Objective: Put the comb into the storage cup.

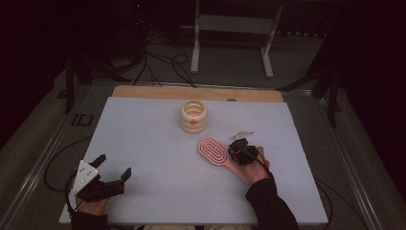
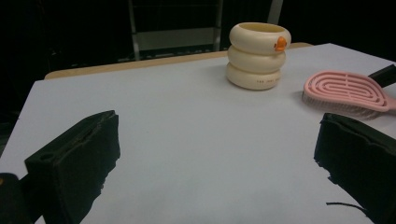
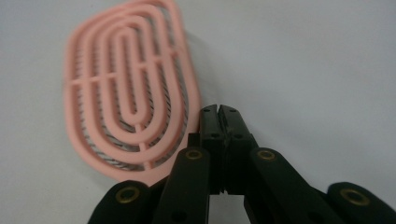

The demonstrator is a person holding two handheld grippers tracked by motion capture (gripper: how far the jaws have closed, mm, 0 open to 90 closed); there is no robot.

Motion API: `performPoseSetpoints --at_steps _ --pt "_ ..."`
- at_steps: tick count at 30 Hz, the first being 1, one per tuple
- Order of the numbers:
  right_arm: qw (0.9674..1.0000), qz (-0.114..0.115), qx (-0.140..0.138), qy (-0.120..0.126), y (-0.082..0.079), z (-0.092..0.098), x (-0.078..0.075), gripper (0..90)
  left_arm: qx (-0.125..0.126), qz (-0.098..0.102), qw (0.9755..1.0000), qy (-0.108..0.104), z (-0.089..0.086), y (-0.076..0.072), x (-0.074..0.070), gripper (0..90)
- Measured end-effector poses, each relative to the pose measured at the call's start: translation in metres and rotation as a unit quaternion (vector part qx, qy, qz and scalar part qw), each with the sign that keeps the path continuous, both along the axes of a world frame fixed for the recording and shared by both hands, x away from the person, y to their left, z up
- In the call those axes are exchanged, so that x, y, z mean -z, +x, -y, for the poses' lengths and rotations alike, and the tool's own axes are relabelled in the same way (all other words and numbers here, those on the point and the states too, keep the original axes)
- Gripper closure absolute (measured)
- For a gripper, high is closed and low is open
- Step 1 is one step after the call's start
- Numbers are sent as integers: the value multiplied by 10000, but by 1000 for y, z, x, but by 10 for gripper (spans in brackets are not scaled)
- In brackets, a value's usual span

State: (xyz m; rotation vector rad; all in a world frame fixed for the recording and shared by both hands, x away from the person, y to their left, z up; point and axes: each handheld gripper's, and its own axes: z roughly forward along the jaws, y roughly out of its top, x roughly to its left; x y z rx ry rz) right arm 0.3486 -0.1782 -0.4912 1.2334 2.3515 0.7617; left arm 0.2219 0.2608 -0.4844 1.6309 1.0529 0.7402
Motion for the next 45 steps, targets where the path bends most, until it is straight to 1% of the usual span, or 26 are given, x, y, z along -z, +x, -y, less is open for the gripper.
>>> performPoseSetpoints --at_steps 5,12,13,17,20,22,23,24,25,27,29,30,31,32,33,34,35,36,39,42,43,45 --pt "9999 -6 -101 -67 0 -4 3 877 0 -2 10000 2 0 0 0 10" --pt "10000 -20 -75 -46 -1 -2 3 876 4 -7 10000 14 1 0 0 11" --pt "10000 2 -53 -9 -1 0 2 874 6 -9 10000 12 1 0 0 11" --pt "10000 31 -52 2 -2 1 1 866 11 -7 10000 12 1 0 0 11" --pt "9999 91 -46 69 -4 3 -2 840 10 -13 10000 18 1 0 0 11" --pt "9996 166 -71 205 -6 5 -5 808 9 -8 10000 16 1 0 0 11" --pt "9996 166 -71 205 -6 5 -5 808 9 -8 10000 16 1 0 0 11" --pt "9993 216 -102 273 -8 7 -7 791 8 -4 10000 13 1 0 0 11" --pt "9985 335 -133 417 -12 11 -13 745 7 -6 10000 11 1 0 0 11" --pt "9970 473 -136 592 -16 17 -18 695 7 -6 10000 9 1 0 0 11" --pt "9940 657 -76 870 -23 27 -26 646 8 -6 10000 9 1 0 0 11" --pt "9940 657 -76 870 -23 27 -26 646 8 -6 10000 9 1 0 0 11" --pt "9923 756 -85 981 -26 31 -29 646 8 -6 10000 9 1 0 0 11" --pt "9923 756 -85 981 -26 31 -29 626 11 -5 10000 5 1 0 0 11" --pt "9885 1040 -47 1095 -33 42 -36 546 7 -7 10000 10 2 0 0 11" --pt "9867 1157 -35 1138 -37 46 -37 528 6 -6 10000 9 2 0 0 11" --pt "9851 1261 -20 1170 -41 51 -39 506 7 -5 10000 5 2 0 0 11" --pt "9840 1319 -1 1200 -45 55 -39 481 9 -4 10000 4 2 0 0 11" --pt "9806 1471 26 1293 -58 68 -36 387 17 -13 10000 20 2 0 0 11" --pt "9767 1611 84 1418 -72 82 -32 313 47 -34 10000 37 4 1 1 11" --pt "9767 1611 84 1418 -72 82 -32 313 47 -34 10000 37 4 1 1 11" --pt "9707 1761 231 1621 -86 96 -31 257 50 -37 10000 33 5 1 1 11"
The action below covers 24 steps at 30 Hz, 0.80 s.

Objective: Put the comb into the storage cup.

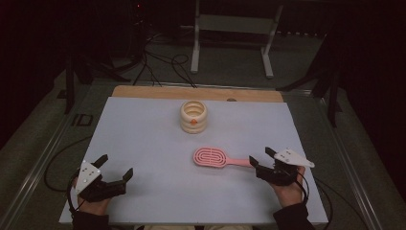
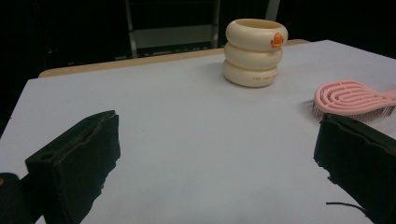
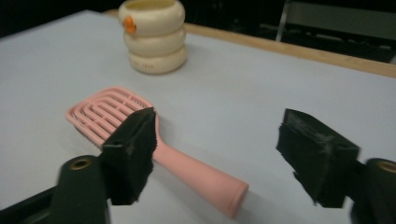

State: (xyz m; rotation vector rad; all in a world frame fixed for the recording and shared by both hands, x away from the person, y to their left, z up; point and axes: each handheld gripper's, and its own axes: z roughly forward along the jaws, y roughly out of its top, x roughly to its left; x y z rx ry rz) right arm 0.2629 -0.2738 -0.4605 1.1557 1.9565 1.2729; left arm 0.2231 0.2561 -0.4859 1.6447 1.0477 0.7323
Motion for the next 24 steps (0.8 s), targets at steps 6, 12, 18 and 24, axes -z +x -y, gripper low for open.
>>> performPoseSetpoints --at_steps 6,12,18,24 --pt "9990 308 179 264 -17 12 1 125 10 15 10000 -6 0 0 -1 11" --pt "9983 347 290 377 -28 20 5 96 -65 85 9999 -44 -2 -2 -2 10" --pt "9974 459 317 460 -40 24 10 94 -102 148 9998 -44 -4 -2 -3 5" --pt "9967 467 347 572 -40 29 11 94 -110 171 9998 -39 -4 -2 -3 4"
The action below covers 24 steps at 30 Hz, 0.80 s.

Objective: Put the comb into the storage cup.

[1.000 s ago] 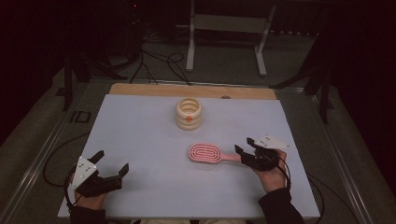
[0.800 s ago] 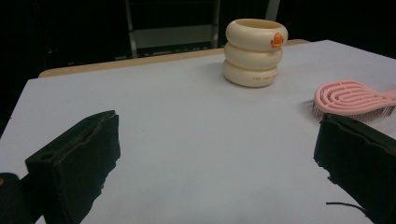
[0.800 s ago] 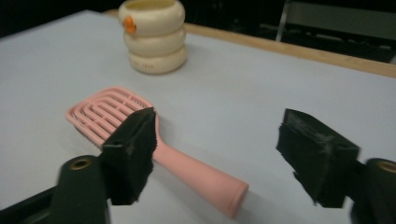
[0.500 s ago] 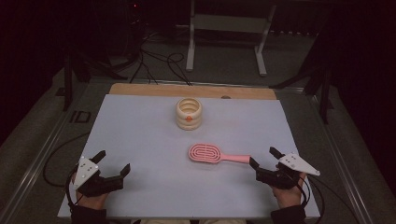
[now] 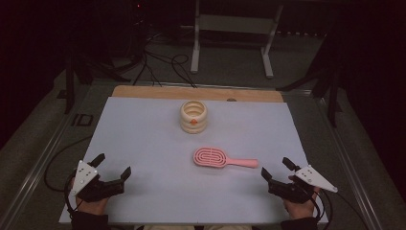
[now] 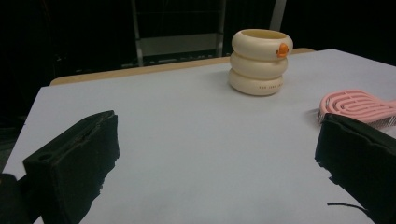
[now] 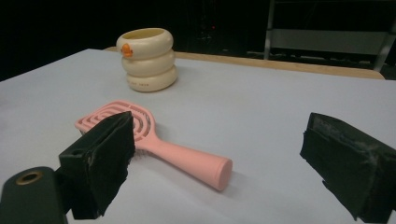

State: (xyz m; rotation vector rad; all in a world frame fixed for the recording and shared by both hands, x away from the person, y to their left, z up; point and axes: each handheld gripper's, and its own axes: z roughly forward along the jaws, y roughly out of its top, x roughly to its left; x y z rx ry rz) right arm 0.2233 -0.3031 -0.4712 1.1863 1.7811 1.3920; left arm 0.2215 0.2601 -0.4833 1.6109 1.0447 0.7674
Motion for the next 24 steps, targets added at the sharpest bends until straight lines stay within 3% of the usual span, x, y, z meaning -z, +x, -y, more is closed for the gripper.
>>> performPoseSetpoints --at_steps 16,23,24 --pt "9999 -135 14 -25 5 3 4 95 81 -50 9999 71 4 2 1 4" --pt "9994 -327 -71 -57 7 3 2 94 66 -56 9999 80 5 1 2 4" --pt "9989 -434 -105 -110 9 2 -2 94 51 -56 10000 55 4 1 2 4"
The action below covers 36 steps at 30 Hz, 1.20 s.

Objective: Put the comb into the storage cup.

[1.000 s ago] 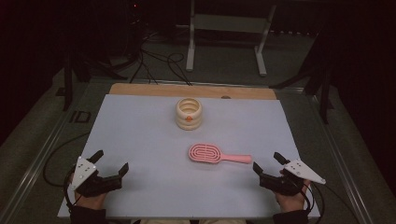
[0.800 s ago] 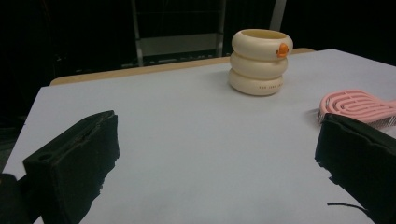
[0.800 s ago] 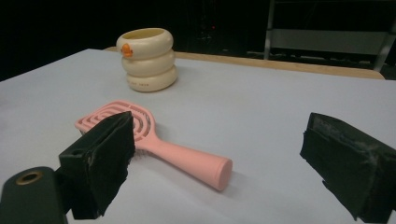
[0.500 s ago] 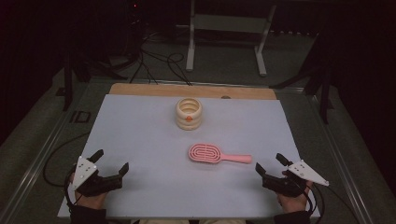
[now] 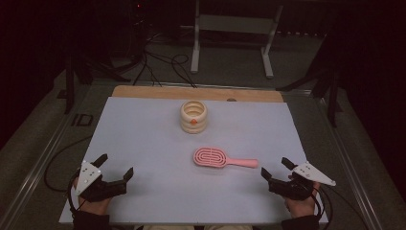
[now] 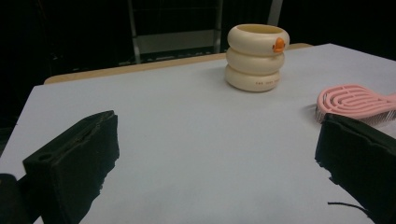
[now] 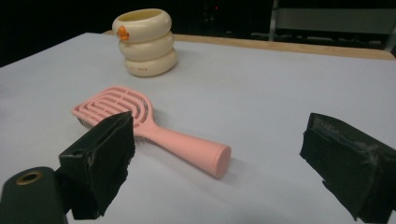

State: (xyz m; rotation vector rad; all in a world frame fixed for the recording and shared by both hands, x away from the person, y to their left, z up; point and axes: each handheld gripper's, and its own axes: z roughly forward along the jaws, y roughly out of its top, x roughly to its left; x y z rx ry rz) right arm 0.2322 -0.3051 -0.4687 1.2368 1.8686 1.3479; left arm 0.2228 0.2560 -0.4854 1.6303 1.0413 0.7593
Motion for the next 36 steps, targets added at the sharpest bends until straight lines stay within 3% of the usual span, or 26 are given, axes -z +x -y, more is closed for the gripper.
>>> performPoseSetpoints --at_steps 8,18,27,29,36 --pt "9999 -58 -46 -123 5 0 -10 94 -22 -31 10000 -40 0 1 1 4" --pt "9988 -38 -176 -453 16 -9 -32 93 -17 -53 10000 -30 1 1 2 4" --pt "9959 -153 -322 -830 29 -21 -47 94 -33 -46 10000 -53 0 1 2 4" --pt "9941 -256 -372 -990 38 -28 -55 95 -35 -49 10000 -56 0 1 2 4" --pt "9917 -297 -502 -1146 46 -37 -64 94 -37 -50 10000 -58 0 1 2 4"
